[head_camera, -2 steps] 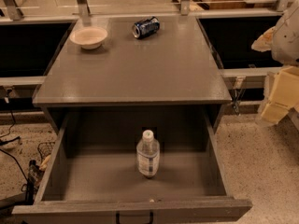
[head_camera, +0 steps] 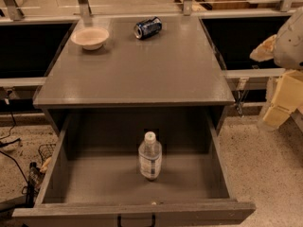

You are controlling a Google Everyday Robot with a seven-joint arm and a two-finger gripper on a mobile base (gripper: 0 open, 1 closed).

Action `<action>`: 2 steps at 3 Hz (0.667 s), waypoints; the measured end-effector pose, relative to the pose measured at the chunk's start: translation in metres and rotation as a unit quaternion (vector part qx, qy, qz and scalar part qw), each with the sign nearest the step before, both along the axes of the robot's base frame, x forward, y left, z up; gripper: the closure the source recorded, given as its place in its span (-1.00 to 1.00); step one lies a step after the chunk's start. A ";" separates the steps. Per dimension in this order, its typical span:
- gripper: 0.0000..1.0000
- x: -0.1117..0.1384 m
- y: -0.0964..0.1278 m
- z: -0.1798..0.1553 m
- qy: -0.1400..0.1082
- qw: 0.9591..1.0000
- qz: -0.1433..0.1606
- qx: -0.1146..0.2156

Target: Pick blue plastic bottle from top drawer and place on counter

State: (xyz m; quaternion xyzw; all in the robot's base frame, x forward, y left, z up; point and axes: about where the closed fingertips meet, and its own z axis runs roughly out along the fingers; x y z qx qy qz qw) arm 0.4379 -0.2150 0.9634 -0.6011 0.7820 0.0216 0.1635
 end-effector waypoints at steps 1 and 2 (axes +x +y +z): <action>-1.00 -0.003 0.000 -0.039 0.067 0.993 0.003 0.095; -1.00 -0.007 0.004 -0.062 0.112 0.980 0.005 0.167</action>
Offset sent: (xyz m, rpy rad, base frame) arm -0.0170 0.0025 -0.0872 0.5186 0.3697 0.0165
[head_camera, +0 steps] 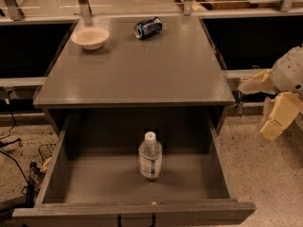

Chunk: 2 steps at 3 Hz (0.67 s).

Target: Pick blue plastic bottle from top drawer and place on counter

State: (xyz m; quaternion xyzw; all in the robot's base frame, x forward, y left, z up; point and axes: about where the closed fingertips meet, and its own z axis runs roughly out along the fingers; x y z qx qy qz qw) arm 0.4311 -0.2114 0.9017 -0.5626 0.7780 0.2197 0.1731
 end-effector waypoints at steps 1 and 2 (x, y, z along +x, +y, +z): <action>-1.00 -0.002 0.001 -0.013 0.030 0.999 0.000 0.043; -1.00 0.001 0.003 -0.015 0.027 0.998 -0.003 0.048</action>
Offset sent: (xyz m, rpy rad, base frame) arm -0.0025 0.0012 -0.0131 0.0853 0.0598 -0.0004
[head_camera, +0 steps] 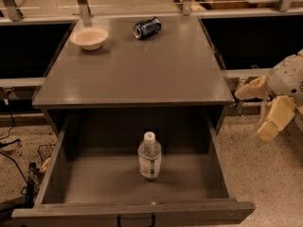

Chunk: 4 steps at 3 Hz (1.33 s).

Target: Pick blue plastic bottle from top drawer and place on counter

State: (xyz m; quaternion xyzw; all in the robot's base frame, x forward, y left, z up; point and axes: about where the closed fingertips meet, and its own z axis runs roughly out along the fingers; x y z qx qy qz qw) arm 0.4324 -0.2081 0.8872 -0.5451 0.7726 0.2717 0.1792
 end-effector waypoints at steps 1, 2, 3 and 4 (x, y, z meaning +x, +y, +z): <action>-1.00 0.009 0.012 -0.010 -0.003 1.000 -0.001 0.014; -1.00 0.012 0.036 -0.027 -0.004 0.999 0.020 0.030; -1.00 0.007 0.059 -0.051 0.011 0.997 0.051 0.053; -1.00 0.007 0.059 -0.051 0.011 0.997 0.051 0.053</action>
Offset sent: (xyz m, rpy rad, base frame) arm 0.0107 0.0607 -0.0464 0.0977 0.0005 0.0945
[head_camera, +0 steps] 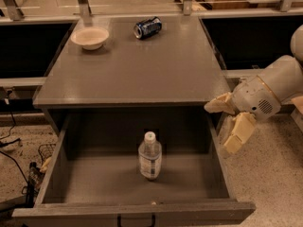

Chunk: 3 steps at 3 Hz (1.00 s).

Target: Pick blue plastic bottle from top drawer and place on counter

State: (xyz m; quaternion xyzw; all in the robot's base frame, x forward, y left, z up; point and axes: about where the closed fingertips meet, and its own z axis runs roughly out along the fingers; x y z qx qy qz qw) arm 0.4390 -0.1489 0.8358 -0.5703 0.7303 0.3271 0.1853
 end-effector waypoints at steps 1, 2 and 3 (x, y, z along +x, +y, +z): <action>-1.00 0.000 0.003 -0.010 0.029 0.999 0.007 0.039; -1.00 -0.006 0.009 -0.034 0.077 0.991 0.010 0.108; -1.00 -0.011 0.016 -0.048 0.102 0.984 0.021 0.144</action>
Offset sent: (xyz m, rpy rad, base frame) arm -0.0142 0.0084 -0.0614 0.4041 0.2901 0.0328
